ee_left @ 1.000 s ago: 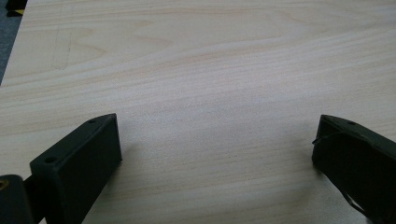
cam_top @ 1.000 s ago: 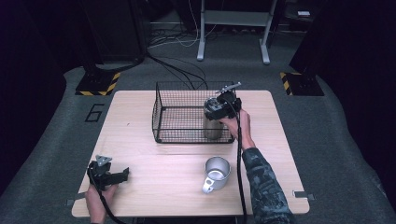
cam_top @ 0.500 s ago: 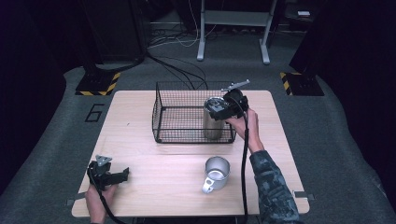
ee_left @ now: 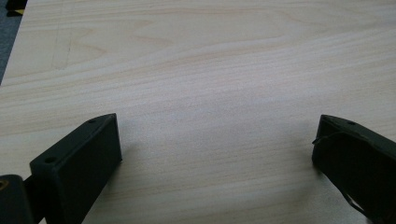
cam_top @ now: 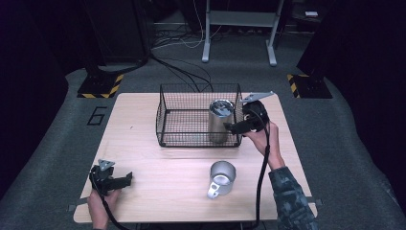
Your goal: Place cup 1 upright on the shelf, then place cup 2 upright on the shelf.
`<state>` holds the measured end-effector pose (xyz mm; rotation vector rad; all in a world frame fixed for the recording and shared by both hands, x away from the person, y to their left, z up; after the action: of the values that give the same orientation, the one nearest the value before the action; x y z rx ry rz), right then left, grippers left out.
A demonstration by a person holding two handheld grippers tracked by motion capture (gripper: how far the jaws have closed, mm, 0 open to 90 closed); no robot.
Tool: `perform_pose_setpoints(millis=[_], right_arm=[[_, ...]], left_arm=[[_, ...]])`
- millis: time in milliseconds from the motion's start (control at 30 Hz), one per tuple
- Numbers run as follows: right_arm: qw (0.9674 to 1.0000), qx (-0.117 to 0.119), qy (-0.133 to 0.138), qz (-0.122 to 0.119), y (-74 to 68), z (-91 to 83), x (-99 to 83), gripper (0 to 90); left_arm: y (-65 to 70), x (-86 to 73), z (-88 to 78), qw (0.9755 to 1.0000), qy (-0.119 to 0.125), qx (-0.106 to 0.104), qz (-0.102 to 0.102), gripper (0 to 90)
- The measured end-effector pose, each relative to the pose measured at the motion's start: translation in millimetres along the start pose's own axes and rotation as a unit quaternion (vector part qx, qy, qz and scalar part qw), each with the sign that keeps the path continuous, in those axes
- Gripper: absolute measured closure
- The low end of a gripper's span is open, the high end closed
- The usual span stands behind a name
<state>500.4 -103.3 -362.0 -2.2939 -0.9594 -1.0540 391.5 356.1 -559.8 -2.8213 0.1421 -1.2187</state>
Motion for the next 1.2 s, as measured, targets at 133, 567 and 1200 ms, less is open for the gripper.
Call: perform_pose_setpoints(millis=[133,567,1200], right_arm=[[0.9999,-0.008,0.002,-0.007,-5.8,-13.8,-12.1,0.0],[0.9993,-0.022,0.011,0.03,3.6,-38.9,-79.7,0.0],[0.993,-0.075,-0.04,0.081,27.7,-2.4,-196.6,0.0]], left_arm=[[0.0,0.0,0.1,1.0,0.0,0.0,0.0,1.0],[0.0,0.0,0.0,1.0,0.0,0.0,0.0,1.1],[0.0,-0.1,-0.7,1.0,-0.003,0.0,0.0,1.1]])
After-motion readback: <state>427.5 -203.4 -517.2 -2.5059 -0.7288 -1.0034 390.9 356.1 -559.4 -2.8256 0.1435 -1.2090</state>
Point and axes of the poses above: each handheld gripper's, and its own axes: z roughly forward along the jaws, x roughly out of its top, y roughly to its right, the point moved 4 cm from there along z, roughly forward along the jaws, and after that the axes turned 8 degrees about x, right-handed, at the moved point
